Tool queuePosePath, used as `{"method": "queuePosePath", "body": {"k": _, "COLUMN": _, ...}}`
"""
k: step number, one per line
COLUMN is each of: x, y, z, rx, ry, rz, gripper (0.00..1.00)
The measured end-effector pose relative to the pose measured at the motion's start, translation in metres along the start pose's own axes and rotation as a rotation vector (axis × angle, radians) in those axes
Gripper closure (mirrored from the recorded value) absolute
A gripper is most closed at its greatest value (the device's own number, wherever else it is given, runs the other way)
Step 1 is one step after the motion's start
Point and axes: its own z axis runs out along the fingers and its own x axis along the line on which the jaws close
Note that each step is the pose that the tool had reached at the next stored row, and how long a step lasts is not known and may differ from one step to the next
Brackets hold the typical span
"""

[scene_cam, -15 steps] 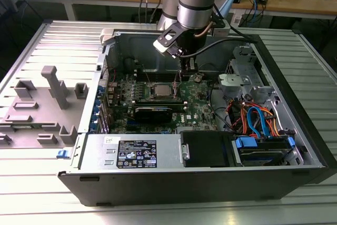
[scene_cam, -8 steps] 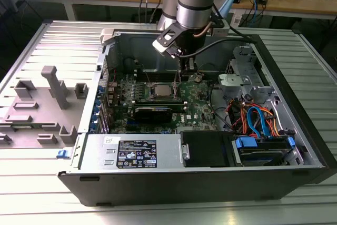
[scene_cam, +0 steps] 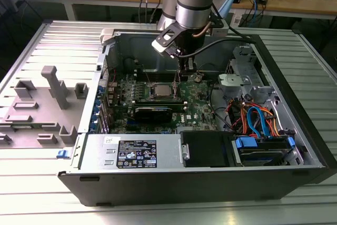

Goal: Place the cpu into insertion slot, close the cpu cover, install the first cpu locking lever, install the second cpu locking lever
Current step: 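Close the cpu cover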

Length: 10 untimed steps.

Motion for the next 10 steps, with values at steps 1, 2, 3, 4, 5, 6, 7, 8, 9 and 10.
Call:
{"method": "queuePosePath", "body": {"k": 1, "x": 0.0000, "y": -0.0001, "z": 0.0000, "rx": 0.0000, "ry": 0.0001, "rz": 0.000, "gripper": 0.89}}
{"method": "queuePosePath", "body": {"k": 2, "x": 0.0000, "y": -0.0003, "z": 0.0001, "rx": 0.0000, "ry": 0.0000, "rz": 0.000, "gripper": 0.89}}
{"method": "queuePosePath", "body": {"k": 3, "x": 0.0000, "y": -0.0005, "z": 0.0001, "rx": 0.0000, "ry": 0.0000, "rz": 0.000, "gripper": 0.89}}
{"method": "queuePosePath", "body": {"k": 4, "x": 0.0001, "y": -0.0006, "z": 0.0002, "rx": 0.0000, "ry": 0.0000, "rz": 0.000, "gripper": 0.89}}
{"method": "queuePosePath", "body": {"k": 5, "x": 0.0001, "y": -0.0007, "z": 0.0002, "rx": 0.0000, "ry": 0.0001, "rz": 0.000, "gripper": 0.89}}
{"method": "queuePosePath", "body": {"k": 6, "x": 0.0001, "y": -0.0011, "z": 0.0003, "rx": -0.0001, "ry": 0.0001, "rz": 0.000, "gripper": 0.89}}
{"method": "queuePosePath", "body": {"k": 7, "x": 0.0001, "y": -0.0015, "z": 0.0004, "rx": -0.0001, "ry": 0.0001, "rz": 0.000, "gripper": 0.89}}
{"method": "queuePosePath", "body": {"k": 8, "x": 0.0001, "y": -0.0018, "z": 0.0004, "rx": 0.0000, "ry": 0.0000, "rz": 0.000, "gripper": 0.89}}
{"method": "queuePosePath", "body": {"k": 9, "x": 0.0002, "y": -0.0022, "z": 0.0005, "rx": 0.0000, "ry": 0.0000, "rz": 0.000, "gripper": 0.89}}
{"method": "queuePosePath", "body": {"k": 10, "x": 0.0002, "y": -0.0027, "z": 0.0005, "rx": 0.0000, "ry": 0.0000, "rz": 0.000, "gripper": 0.89}}
